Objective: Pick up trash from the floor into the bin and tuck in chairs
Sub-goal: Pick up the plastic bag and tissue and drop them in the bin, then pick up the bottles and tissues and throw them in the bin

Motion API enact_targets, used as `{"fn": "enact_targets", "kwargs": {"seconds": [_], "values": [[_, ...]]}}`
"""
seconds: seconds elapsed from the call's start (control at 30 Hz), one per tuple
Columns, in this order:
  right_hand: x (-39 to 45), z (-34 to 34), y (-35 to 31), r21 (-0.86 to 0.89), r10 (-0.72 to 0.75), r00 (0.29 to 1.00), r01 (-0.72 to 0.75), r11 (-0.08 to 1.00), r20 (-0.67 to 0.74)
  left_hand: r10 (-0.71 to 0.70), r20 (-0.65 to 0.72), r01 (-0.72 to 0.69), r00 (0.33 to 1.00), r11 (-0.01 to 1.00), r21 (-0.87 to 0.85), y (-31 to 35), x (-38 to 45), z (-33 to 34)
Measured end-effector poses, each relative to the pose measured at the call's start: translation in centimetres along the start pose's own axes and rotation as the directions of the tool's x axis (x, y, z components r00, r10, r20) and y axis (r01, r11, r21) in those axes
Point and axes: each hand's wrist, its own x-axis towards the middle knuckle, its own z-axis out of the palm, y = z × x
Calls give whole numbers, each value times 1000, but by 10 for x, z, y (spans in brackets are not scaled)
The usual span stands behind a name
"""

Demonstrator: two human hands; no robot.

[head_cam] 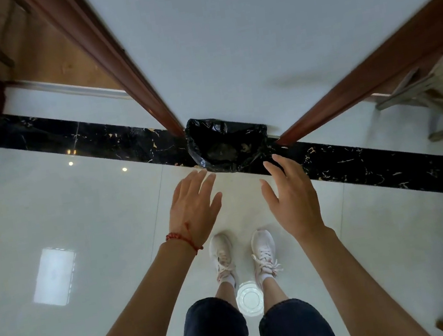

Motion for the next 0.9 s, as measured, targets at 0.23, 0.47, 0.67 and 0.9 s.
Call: {"fn": "enact_targets", "kwargs": {"seconds": [0.23, 0.47, 0.67, 0.9], "values": [[-39, -59, -11, 8, 37, 999, -37, 999, -1, 24, 30, -24, 999, 1000, -12, 53, -25, -38], [-81, -89, -12, -12, 164, 986, -163, 987, 43, 88, 51, -88, 995, 996, 0, 74, -40, -64], [-114, -99, -29, 1, 333, 935, -336, 942, -125, 312, 159, -321, 937, 946, 34, 77, -37, -82], [-152, -91, -53, 153, 606, 767, -586, 796, -211, 546, 233, -576, 805, 813, 84, 85, -29, -99]]}}
